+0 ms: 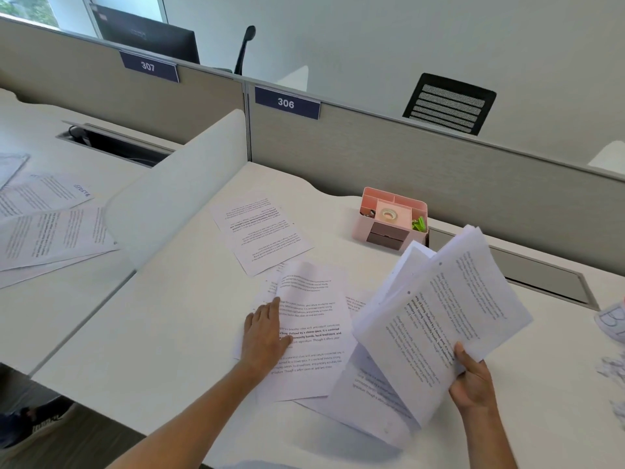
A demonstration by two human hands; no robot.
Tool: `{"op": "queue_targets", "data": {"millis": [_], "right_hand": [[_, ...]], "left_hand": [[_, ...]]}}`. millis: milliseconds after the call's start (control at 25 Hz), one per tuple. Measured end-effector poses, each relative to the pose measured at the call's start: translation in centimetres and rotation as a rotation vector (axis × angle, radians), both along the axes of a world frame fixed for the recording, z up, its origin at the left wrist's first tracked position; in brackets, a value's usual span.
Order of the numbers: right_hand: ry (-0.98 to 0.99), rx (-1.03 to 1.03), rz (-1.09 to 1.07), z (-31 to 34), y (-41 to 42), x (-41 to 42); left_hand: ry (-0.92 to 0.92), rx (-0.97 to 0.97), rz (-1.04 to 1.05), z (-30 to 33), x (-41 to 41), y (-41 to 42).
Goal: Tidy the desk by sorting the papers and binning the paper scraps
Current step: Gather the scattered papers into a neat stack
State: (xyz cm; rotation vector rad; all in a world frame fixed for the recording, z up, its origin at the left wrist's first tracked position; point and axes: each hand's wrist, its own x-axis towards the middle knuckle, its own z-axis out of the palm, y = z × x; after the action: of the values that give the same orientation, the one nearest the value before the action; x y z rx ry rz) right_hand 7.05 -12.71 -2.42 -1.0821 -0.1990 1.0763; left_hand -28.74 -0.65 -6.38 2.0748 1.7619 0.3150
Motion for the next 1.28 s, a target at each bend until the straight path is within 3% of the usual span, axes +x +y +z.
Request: {"op": "queue_targets", "data": {"millis": [280, 560, 840, 1080, 1280], "right_hand": [[0.058, 0.089, 0.103, 1.5, 1.6, -2.6], [0.151, 0.232, 0.201, 3.5, 3.3, -2.7], [-0.076, -0.104, 0.275, -0.5, 3.9, -3.2], [-0.246, -0.361, 0.24, -3.5, 3.2, -3.5], [-0.279, -0.39, 0.242, -3.3, 3.5, -5.3]], "left_hand": [[-0.069, -0.076, -0.037, 0.8, 1.4, 0.3], [-0.415, -0.286, 0.152, 1.7, 2.3, 1.3], [-0.848, -0.557, 0.34, 2.3, 1.9, 2.6], [-0.956, -0.729, 0.287, 1.4, 2.0, 2.8], [-0.981, -0.804, 0.217, 1.3, 2.4, 3.0]]}}
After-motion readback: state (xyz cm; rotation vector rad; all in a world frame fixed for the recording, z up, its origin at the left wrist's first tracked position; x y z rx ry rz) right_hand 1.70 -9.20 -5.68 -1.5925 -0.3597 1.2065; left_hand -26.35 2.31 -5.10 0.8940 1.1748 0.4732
